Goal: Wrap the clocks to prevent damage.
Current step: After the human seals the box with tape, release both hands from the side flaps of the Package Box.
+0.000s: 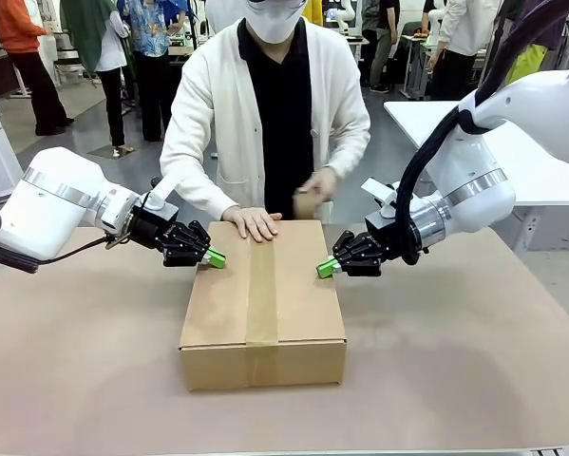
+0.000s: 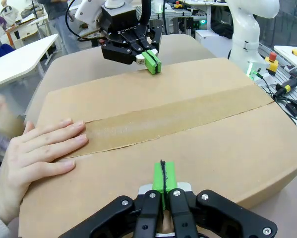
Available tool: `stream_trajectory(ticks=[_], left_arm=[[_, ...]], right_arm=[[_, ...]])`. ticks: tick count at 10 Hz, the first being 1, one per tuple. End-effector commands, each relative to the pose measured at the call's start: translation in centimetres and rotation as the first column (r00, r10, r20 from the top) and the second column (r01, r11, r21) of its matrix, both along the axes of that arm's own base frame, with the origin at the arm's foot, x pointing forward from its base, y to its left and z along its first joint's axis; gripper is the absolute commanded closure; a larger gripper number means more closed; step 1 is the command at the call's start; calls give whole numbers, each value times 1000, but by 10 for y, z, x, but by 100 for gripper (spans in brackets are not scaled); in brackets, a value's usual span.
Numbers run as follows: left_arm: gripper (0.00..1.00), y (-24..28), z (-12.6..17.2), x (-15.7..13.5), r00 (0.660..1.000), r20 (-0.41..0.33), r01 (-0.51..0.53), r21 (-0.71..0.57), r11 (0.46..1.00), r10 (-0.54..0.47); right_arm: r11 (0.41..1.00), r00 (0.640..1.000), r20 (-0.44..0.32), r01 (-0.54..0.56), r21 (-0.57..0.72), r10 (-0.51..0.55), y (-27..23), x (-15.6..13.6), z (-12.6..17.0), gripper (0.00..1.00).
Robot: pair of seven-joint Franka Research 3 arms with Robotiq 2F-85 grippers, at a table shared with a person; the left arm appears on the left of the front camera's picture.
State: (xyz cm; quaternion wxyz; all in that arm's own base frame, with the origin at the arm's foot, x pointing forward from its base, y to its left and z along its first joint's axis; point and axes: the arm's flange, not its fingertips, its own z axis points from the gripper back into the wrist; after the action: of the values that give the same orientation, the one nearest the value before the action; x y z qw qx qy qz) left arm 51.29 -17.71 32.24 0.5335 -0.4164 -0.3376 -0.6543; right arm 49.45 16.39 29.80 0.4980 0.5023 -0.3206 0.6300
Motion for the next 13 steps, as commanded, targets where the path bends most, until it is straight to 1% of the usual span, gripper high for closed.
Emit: stream_trajectory(ticks=[1,13], left_arm=[[100,0,-4,1,1000,-1,-9,7,1000,9],[100,0,-4,1,1000,-1,-9,7,1000,9]], right_arm=[[1000,1000,-3,9,-3,-9,0,0,-3,99],[1000,1000,-3,9,-3,-9,0,0,-3,99]])
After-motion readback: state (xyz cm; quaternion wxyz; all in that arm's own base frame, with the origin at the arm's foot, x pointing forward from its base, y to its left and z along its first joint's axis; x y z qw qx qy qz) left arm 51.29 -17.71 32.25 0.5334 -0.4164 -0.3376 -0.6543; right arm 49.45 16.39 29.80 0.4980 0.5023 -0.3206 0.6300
